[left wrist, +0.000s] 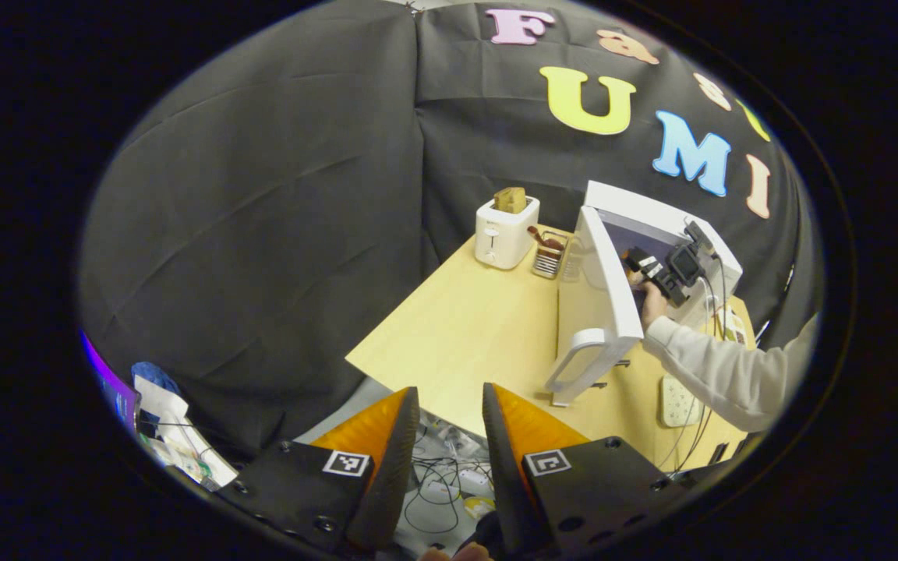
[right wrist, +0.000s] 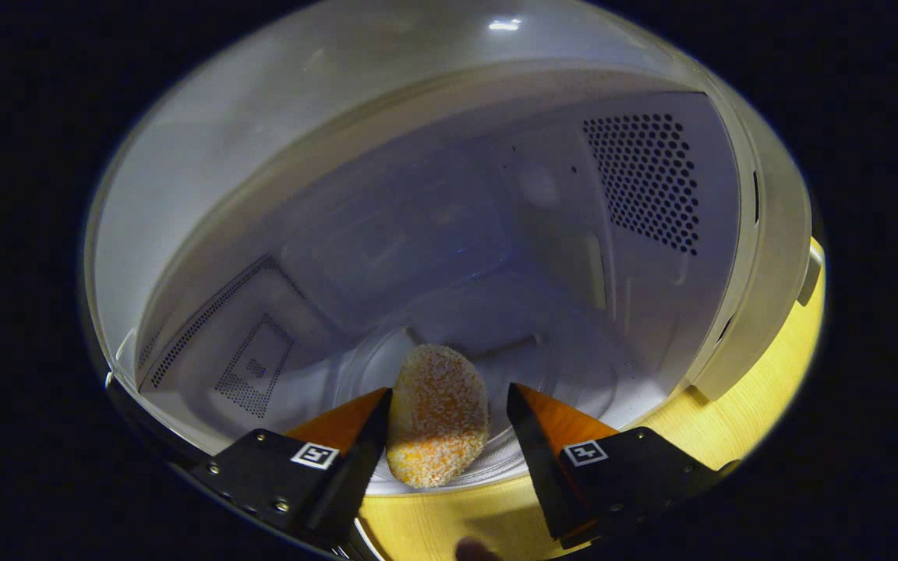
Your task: Open the microwave oven with the left hand, put the food in, and close the microwave oven.
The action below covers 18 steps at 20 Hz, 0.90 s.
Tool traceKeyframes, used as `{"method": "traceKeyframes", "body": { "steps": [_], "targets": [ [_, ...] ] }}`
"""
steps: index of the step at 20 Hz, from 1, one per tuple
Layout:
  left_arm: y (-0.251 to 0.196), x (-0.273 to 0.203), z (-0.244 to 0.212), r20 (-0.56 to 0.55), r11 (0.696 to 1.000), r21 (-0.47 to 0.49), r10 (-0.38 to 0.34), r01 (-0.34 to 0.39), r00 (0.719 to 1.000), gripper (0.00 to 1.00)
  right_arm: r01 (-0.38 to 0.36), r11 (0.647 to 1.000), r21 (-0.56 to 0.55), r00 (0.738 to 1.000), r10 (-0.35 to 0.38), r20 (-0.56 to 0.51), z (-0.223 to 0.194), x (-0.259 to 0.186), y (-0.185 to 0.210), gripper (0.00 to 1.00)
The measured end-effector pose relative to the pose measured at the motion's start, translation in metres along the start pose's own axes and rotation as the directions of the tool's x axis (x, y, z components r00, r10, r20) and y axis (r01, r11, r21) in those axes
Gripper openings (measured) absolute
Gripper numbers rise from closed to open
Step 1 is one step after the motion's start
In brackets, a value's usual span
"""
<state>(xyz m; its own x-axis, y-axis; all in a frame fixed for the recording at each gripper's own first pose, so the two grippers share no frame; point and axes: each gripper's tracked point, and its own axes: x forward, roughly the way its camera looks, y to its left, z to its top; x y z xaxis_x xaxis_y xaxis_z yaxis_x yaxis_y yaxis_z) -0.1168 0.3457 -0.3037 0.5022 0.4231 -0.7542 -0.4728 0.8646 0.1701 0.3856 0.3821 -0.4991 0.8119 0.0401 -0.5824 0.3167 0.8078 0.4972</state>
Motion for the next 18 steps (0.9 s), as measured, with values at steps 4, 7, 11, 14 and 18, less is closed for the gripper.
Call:
{"method": "traceKeyframes", "body": {
  "steps": [4, 7, 11, 14, 18],
  "targets": [
    [-0.011, -0.001, 0.002, 0.021, 1.000, 0.012, -0.026, 0.026, 0.999, 0.56, -0.028, 1.000, 0.011, 0.999, 0.028, -0.045, -0.003, -0.011, 0.002, 0.97],
    [-0.012, -0.003, 0.006, 0.044, 0.999, -0.001, -0.040, 0.040, 0.998, 0.56, -0.064, 0.998, -0.023, 0.995, 0.062, -0.073, -0.002, -0.030, 0.004, 0.98],
    [-0.012, -0.011, 0.010, 0.100, 0.997, -0.044, -0.060, 0.064, 0.993, 0.60, -0.141, 0.987, -0.075, 0.984, 0.131, -0.121, 0.004, -0.075, 0.009, 0.98],
    [-0.012, -0.021, 0.015, 0.164, 0.992, -0.085, -0.081, 0.096, 0.983, 0.61, -0.195, 0.973, -0.125, 0.972, 0.174, -0.161, 0.013, -0.125, 0.009, 0.98],
    [-0.020, -0.021, 0.018, 0.239, 0.981, -0.103, -0.139, 0.167, 0.961, 0.57, -0.281, 0.930, -0.236, 0.950, 0.233, -0.209, 0.015, -0.209, 0.005, 0.97]
  ]
}}
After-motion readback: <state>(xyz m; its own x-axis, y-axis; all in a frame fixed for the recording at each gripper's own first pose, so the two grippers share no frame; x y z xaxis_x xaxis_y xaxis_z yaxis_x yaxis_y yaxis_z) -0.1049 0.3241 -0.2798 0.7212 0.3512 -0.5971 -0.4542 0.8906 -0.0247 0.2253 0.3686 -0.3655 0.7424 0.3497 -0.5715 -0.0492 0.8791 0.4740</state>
